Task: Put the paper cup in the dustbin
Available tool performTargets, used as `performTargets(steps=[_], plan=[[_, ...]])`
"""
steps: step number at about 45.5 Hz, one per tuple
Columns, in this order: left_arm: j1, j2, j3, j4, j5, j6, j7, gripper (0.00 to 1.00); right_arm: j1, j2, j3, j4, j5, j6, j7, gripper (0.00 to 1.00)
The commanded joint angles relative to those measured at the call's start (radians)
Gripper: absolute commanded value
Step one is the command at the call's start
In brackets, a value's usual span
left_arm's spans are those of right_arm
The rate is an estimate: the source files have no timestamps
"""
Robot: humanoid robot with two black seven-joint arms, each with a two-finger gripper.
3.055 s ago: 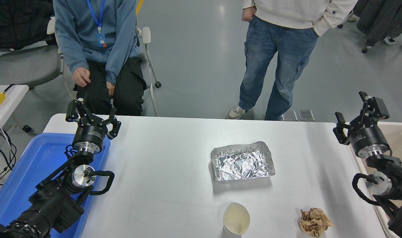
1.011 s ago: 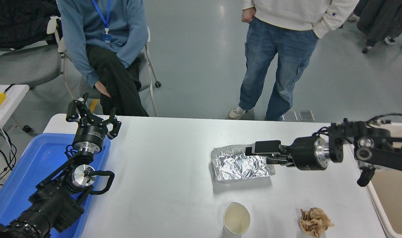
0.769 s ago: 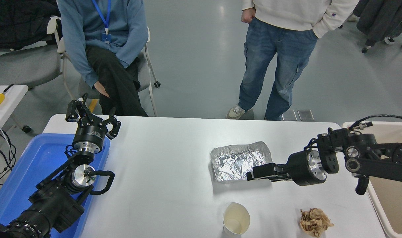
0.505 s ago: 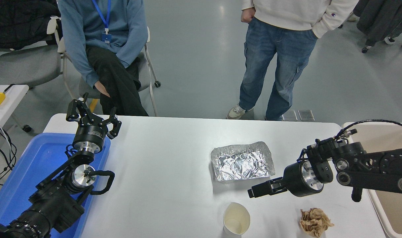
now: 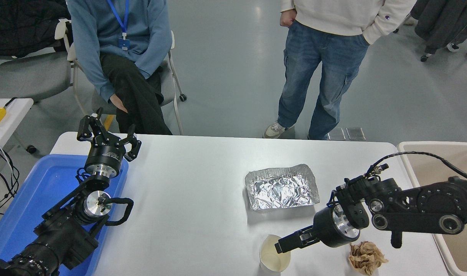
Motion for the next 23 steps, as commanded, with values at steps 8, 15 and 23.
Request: performTargets(steps=[8, 15, 23], plan=[[-0.001, 0.0, 0.0, 0.0, -0.002, 0.0, 0.0, 1.0, -0.077, 0.039, 0.009, -0.072, -0.011, -0.009, -0.012, 1.0], [0.001, 0.0, 0.001, 0.0, 0.0, 0.0, 0.0, 1.0, -0.096, 0.05, 0.026, -0.081, -0.011, -0.019, -0.01, 1.0], [0.001, 0.0, 0.0, 0.0, 0.0, 0.0, 0.0, 1.0, -0.103, 0.053, 0.03, -0.082, -0.011, -0.031, -0.01, 1.0]])
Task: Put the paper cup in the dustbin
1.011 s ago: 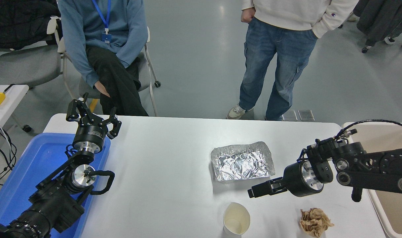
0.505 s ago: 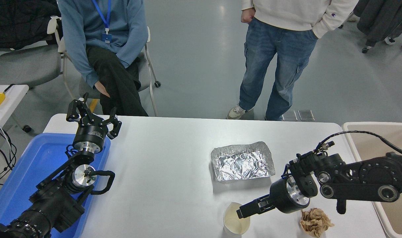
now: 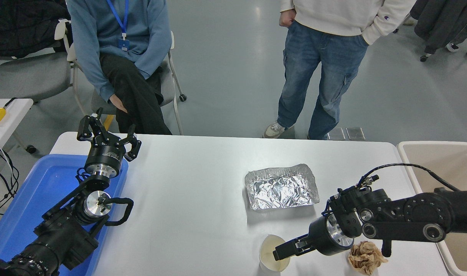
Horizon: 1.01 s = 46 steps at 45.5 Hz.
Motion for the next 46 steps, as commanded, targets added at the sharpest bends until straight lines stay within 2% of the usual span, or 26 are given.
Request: performTargets(steps=[1, 9, 11, 13, 15, 18, 23, 26, 33, 46], plan=[[0.001, 0.0, 0.0, 0.0, 0.0, 0.0, 0.0, 1.0, -0.021, 0.009, 0.01, -0.013, -0.001, -0.013, 0.0, 1.0], [0.001, 0.0, 0.0, 0.0, 0.0, 0.0, 0.0, 1.0, -0.025, 0.014, 0.019, -0.019, -0.001, -0.015, 0.001, 1.0], [0.001, 0.0, 0.0, 0.0, 0.0, 0.0, 0.0, 1.0, -0.025, 0.014, 0.02, -0.024, -0.001, -0.015, 0.009, 0.94], [-0.001, 0.0, 0.001, 0.0, 0.0, 0.0, 0.0, 1.0, -0.025, 0.014, 0.02, -0.024, -0.001, -0.013, 0.009, 0.81], [-0.001, 0.0, 0.0, 0.0, 0.0, 0.0, 0.0, 1.0, -0.024, 0.012, 0.02, -0.022, -0.001, -0.012, 0.01, 0.59], [-0.001, 0.0, 0.0, 0.0, 0.0, 0.0, 0.0, 1.0, -0.021, 0.011, 0.02, -0.021, -0.007, -0.008, 0.01, 0.35], [-0.001, 0.0, 0.0, 0.0, 0.0, 0.0, 0.0, 1.0, -0.015, 0.006, 0.019, -0.019, -0.047, -0.008, 0.02, 0.11], [0.001, 0.0, 0.0, 0.0, 0.0, 0.0, 0.0, 1.0, -0.01, 0.003, 0.011, -0.016, -0.058, -0.007, 0.049, 0.0], [0.001, 0.0, 0.0, 0.0, 0.0, 0.0, 0.0, 1.0, -0.007, 0.003, 0.007, -0.016, -0.09, -0.005, 0.104, 0.0], [0.001, 0.0, 0.0, 0.0, 0.0, 0.0, 0.0, 1.0, 0.005, 0.002, 0.005, -0.016, -0.103, -0.007, 0.127, 0.0]])
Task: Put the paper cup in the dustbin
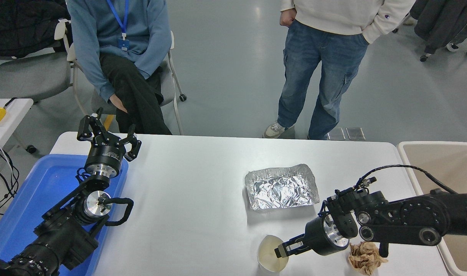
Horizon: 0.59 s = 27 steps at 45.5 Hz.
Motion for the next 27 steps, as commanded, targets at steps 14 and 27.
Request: performTargets(steps=[14, 27], plan=[[0.001, 0.0, 0.0, 0.0, 0.0, 0.0, 0.0, 1.0, 0.033, -0.05, 0.013, 0.003, 0.001, 0.0, 0.034, 0.0], [0.001, 0.002, 0.0, 0.0, 0.0, 0.0, 0.0, 1.0, 0.142, -0.222, 0.021, 0.14, 0.047, 0.02, 0.09, 0.0]])
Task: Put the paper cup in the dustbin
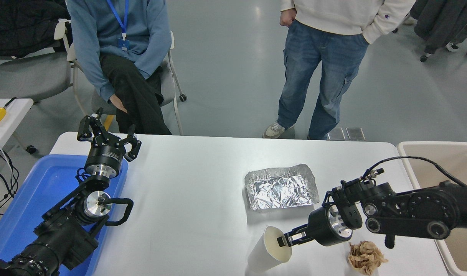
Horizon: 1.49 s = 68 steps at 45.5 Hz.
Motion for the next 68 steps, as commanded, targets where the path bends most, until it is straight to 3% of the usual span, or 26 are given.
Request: performTargets(steps=[1, 15, 32, 55, 68], plan=[[0.0, 0.001, 0.001, 0.0, 0.0, 0.0, 0.0, 1.0, 0.1, -0.138, 0.005, 0.101, 0.034, 0.017, 0.033, 0.0], [0.0, 0.001, 0.0, 0.0, 0.0, 0.0, 0.0, 1.0, 0.336, -0.291, 0.005, 0.174, 0.132, 0.075, 0.034, 0.0], [0.0, 0.001, 0.0, 0.0, 0.0, 0.0, 0.0, 1.0, 0.552, -0.435, 0.017, 0.229, 0.203, 0.268, 0.031, 0.0], [0.0, 0.001, 0.0, 0.0, -0.001, 0.0, 0.0, 1.0, 0.548, -0.515, 0.089, 0.213, 0.188, 0.311, 0.022, 0.0], [0.0, 0.001, 0.0, 0.0, -0.001, 0.0, 0.0, 1.0, 0.493, -0.624, 0.092, 0.041, 0.186, 0.299, 0.03, 0.0]])
